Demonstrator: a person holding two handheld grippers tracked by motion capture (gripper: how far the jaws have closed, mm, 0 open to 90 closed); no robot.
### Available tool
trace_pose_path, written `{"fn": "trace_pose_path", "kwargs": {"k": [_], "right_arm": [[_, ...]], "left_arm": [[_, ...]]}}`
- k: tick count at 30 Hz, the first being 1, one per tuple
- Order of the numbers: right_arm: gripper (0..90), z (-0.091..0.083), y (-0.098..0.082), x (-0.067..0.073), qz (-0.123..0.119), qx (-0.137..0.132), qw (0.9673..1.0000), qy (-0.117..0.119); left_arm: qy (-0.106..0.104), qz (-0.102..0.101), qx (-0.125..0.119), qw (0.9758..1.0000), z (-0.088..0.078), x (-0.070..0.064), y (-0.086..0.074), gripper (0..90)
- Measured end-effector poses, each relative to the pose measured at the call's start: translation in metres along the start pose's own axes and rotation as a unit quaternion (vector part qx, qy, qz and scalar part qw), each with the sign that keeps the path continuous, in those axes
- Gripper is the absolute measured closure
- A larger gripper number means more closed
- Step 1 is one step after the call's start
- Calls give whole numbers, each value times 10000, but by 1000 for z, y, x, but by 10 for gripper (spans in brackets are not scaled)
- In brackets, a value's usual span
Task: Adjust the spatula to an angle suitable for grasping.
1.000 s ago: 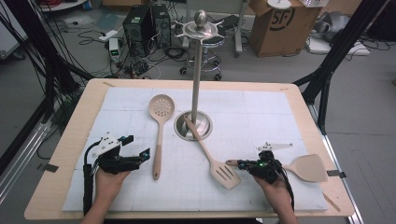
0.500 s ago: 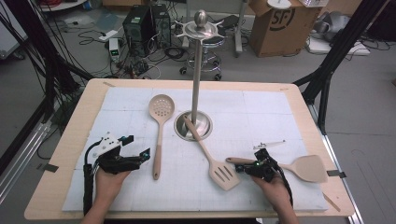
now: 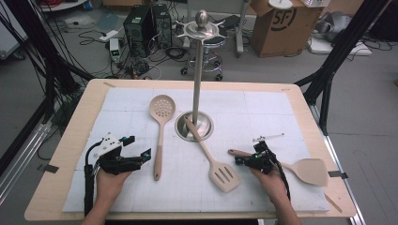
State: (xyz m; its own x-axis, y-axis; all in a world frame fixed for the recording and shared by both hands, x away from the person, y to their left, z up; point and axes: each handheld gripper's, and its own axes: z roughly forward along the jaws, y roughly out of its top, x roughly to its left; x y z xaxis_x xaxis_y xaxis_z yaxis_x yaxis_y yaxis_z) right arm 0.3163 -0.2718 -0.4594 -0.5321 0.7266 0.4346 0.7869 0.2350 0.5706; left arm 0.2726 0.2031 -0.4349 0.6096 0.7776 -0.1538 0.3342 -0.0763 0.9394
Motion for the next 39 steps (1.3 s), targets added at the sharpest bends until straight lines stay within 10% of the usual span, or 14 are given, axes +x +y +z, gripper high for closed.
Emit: {"fn": "trace_pose_path", "kwargs": {"k": [30,39], "right_arm": [[900,19,50,-33,537,-318,9958,-665],[805,9,45,-35,687,-457,9961,-320]], "left_arm": [[-28,-19,121,9999,3,1,-2,164],[-19,-44,118,9999,1,3,-4,167]]}}
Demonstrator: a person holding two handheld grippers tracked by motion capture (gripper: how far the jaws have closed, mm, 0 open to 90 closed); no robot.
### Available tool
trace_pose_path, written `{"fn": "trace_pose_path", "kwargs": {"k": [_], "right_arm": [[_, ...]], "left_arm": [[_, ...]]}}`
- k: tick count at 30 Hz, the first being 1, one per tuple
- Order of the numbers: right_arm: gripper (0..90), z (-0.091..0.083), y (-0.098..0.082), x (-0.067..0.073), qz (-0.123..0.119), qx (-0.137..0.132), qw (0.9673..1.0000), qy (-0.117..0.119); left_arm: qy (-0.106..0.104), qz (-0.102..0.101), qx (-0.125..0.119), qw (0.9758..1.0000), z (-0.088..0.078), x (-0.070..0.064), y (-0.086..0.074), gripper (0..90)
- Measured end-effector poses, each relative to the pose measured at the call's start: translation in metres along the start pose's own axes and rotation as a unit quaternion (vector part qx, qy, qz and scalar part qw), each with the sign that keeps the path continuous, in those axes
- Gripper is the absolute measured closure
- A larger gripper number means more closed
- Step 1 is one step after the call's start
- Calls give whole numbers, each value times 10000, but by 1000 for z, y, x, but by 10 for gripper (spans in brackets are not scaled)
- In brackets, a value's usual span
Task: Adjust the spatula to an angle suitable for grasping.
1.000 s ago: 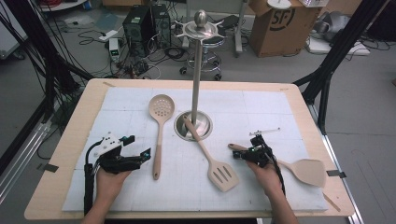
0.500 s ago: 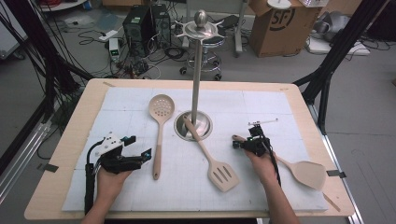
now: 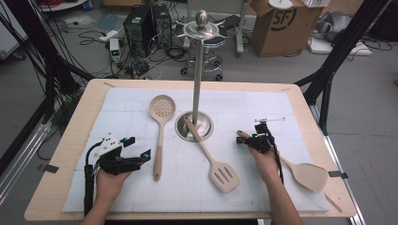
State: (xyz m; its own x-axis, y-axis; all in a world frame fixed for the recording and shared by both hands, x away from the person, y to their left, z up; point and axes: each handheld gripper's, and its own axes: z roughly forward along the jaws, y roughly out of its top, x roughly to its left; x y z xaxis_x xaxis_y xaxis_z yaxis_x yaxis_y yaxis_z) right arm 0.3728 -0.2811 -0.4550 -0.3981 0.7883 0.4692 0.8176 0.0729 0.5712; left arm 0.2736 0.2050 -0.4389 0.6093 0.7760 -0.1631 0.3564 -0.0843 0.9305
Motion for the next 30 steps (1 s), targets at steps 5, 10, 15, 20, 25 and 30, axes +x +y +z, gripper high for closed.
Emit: {"fn": "trace_pose_path", "kwargs": {"k": [5,10,15,20,25,30], "right_arm": [[626,-28,-7,-5,35,-174,9998,127],[489,-49,-11,-5,-93,-120,9999,-28],[414,-72,-17,-11,-84,-179,9996,-222],[408,-87,-22,-20,6,-245,9990,-386],[409,-97,-24,-28,123,-202,9984,-508],[409,-103,-28,-39,223,-93,9976,-644]], "left_arm": [[-24,-50,5,10000,-1,1,0,172],[-56,-43,5,10000,-1,0,0,176],[-10,-54,-1,10000,0,0,0,178],[-17,-49,-26,10000,0,1,1,179],[-40,-59,-27,10000,1,0,1,179],[-21,-45,-24,10000,1,0,1,179]]}}
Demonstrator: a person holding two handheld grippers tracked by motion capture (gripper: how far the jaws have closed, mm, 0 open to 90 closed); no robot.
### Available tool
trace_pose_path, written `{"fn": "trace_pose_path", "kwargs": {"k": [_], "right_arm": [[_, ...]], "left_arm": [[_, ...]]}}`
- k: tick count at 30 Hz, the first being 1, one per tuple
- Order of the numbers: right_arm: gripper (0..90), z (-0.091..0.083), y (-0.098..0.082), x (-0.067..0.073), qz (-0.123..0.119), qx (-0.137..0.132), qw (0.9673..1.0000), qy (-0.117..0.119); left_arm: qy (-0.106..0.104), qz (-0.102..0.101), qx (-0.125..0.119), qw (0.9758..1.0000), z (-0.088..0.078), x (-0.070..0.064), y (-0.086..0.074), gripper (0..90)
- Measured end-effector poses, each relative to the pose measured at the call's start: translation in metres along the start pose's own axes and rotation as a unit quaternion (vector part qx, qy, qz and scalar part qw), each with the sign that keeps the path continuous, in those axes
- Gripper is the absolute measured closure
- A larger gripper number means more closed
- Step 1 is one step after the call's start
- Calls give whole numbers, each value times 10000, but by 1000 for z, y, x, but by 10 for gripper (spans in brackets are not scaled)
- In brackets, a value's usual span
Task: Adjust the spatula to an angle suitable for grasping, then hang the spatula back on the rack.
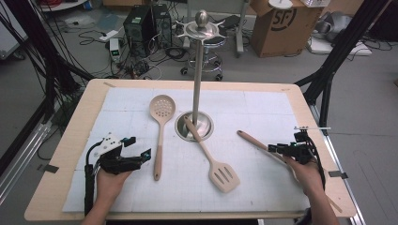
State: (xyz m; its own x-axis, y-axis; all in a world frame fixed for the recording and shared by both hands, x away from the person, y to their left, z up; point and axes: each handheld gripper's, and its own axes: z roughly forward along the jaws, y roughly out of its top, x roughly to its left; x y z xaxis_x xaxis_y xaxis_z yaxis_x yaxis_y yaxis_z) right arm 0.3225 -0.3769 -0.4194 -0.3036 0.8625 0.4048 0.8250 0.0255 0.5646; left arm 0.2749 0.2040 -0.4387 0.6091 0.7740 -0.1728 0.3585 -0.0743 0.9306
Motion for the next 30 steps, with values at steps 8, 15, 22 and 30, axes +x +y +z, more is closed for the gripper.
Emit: {"fn": "trace_pose_path", "kwargs": {"k": [8,15,22,30], "right_arm": [[410,-9,-5,-16,223,-32,9997,92],[410,-9,-8,-18,209,73,9997,112],[413,-1,-7,-14,-5,390,9992,76],[465,14,-7,-10,-194,689,9974,-117]], "left_arm": [[41,-10,11,10000,0,1,0,179],[30,-34,-7,10000,2,0,1,180],[27,-36,-12,10000,2,0,1,180],[3,-11,6,10000,2,0,1,180]]}}
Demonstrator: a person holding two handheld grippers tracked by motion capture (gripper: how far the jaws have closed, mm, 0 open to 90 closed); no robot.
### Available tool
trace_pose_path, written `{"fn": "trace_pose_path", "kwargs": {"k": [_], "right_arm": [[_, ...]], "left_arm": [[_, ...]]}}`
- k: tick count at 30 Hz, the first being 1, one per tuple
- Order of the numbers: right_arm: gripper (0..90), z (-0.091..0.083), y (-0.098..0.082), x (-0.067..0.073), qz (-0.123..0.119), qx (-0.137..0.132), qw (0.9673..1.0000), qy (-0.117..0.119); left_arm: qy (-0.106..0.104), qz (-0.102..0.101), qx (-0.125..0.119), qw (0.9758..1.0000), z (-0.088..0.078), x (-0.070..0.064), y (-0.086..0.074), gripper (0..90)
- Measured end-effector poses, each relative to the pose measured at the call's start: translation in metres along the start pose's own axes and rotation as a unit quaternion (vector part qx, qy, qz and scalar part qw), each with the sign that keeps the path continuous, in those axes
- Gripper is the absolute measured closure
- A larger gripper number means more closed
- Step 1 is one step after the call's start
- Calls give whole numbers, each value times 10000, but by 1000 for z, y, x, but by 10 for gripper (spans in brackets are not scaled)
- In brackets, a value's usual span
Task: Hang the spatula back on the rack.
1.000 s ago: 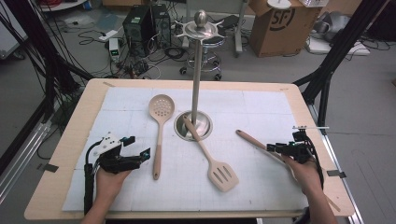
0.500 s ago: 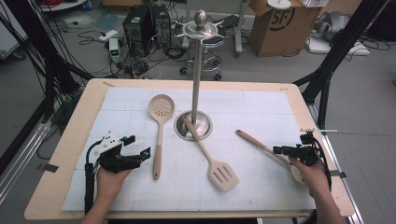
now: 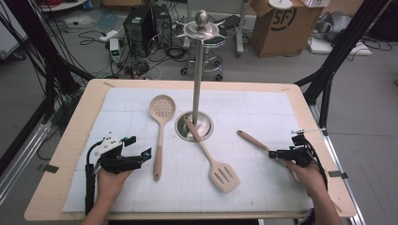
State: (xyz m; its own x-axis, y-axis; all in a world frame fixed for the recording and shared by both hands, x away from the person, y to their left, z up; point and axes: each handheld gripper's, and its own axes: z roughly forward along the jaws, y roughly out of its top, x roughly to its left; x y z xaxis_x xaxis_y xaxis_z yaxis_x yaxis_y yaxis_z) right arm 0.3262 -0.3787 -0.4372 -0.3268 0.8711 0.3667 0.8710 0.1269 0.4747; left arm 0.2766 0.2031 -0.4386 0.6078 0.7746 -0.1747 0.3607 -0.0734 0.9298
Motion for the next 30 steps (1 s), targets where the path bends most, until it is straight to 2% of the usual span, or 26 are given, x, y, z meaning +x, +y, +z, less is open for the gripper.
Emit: {"fn": "trace_pose_path", "kwargs": {"k": [2,3,4,5,6,8,10,15,19,21,23,26,27,30], "right_arm": [[485,2,0,2,-178,58,9997,-165],[517,3,1,6,-364,112,9987,-347],[517,3,1,6,-364,112,9987,-347],[541,4,1,10,-511,168,9972,-518],[541,4,1,10,-511,168,9972,-518],[581,5,1,14,-700,224,9946,-727],[608,6,1,15,-716,226,9939,-812],[631,5,0,14,-760,185,9937,-806],[658,6,3,18,-867,268,9916,-919],[703,6,4,22,-907,323,9914,-881],[770,7,4,24,-890,303,9925,-783],[781,9,3,23,-671,127,9960,-574],[781,12,3,22,-732,145,9956,-564],[780,13,2,22,-698,78,9959,-571]], "left_arm": [[-5,-4,0,10000,0,0,0,180],[-8,1,3,10000,0,0,0,180],[-13,1,3,10000,0,0,0,180],[-5,6,2,10000,0,0,0,180],[-10,5,7,10000,0,0,0,180],[-10,10,9,10000,0,-1,0,180],[-18,1,1,10000,1,-1,0,180],[-16,3,-7,10000,1,-1,0,180],[-24,1,-5,10000,1,-1,0,180],[-19,1,-6,10000,1,-1,0,180],[-20,1,-5,10000,1,-1,0,180],[-18,11,-7,10000,1,-1,0,180],[-23,10,-9,10000,1,-1,0,181],[-21,15,-9,10000,1,-1,0,181]]}}
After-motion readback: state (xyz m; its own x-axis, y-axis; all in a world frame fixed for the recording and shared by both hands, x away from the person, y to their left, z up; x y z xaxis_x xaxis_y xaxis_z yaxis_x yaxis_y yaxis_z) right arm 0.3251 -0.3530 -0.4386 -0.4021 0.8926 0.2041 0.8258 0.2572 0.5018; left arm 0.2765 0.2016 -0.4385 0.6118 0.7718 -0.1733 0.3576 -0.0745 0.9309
